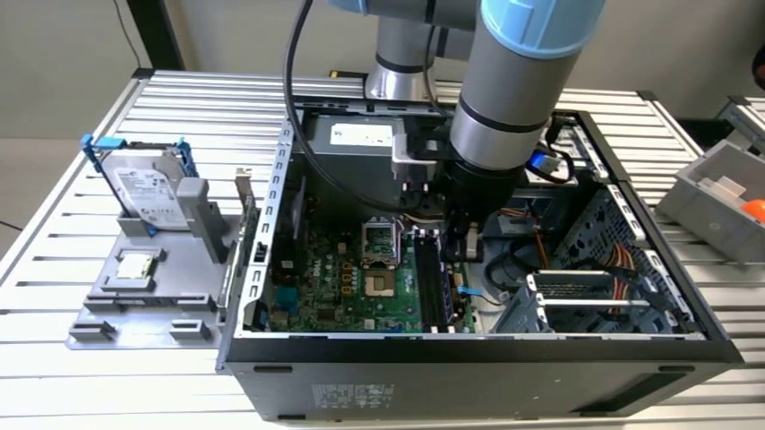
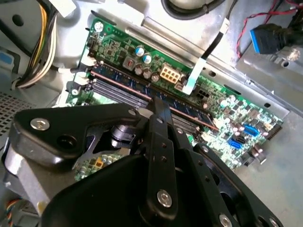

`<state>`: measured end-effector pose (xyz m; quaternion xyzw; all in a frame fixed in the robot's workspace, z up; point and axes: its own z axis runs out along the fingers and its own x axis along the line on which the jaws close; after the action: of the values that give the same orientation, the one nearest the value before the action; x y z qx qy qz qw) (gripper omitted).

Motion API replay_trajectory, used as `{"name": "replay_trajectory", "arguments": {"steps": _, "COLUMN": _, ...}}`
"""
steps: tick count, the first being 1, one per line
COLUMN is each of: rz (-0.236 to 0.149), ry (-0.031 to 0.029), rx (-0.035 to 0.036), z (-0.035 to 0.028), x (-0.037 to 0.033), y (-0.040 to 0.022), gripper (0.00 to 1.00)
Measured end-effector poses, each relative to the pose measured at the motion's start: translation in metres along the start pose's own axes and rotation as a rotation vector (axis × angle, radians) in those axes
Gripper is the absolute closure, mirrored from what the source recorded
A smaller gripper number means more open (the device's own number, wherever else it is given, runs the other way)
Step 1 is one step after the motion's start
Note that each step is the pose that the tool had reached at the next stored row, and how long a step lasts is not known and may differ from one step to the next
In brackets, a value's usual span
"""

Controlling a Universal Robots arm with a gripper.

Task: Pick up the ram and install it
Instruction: 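Press down the ram until it locks into place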

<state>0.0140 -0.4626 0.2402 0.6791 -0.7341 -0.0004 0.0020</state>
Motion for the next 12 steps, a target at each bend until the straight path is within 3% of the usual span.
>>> {"name": "replay_trajectory", "arguments": {"steps": 12, "rz": -0.004, "ry": 0.0005, "rx": -0.0035, "z": 0.0016, "x": 0.0007, "y": -0.0010, "gripper": 1.00}}
